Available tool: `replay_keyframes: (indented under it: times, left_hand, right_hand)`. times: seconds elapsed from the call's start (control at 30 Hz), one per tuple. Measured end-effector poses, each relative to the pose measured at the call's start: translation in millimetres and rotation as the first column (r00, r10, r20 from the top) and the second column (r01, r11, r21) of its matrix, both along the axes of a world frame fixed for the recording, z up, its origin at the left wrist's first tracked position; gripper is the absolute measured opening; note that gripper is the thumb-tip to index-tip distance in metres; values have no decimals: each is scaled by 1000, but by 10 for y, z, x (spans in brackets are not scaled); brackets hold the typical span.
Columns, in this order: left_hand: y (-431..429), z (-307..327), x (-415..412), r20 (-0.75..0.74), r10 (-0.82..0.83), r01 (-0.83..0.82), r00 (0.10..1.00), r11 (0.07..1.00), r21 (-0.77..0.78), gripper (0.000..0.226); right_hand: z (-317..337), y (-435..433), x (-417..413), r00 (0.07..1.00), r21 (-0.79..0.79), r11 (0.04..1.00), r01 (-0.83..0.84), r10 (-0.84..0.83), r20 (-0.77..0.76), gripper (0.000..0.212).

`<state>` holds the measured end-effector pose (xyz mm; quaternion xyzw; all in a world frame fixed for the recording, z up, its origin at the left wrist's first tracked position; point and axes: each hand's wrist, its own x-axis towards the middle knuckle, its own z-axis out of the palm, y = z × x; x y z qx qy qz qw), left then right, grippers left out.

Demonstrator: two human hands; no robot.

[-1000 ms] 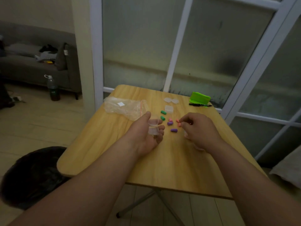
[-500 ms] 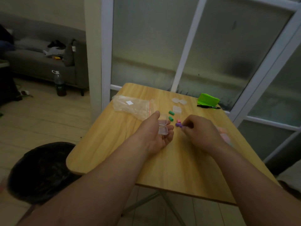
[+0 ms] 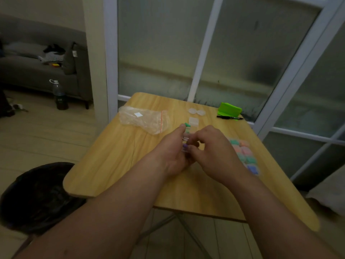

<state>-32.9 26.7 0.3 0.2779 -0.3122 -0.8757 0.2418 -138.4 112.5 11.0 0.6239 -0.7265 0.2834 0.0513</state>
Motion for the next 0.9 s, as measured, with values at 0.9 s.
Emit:
replay_keyframes:
  times: [0.9]
  left_hand:
    - [-277,33,114,112,250,-249,962,968,-24,57]
  right_hand:
    - [-107,-578,-538,957,225,949,222,-168,-238,24]
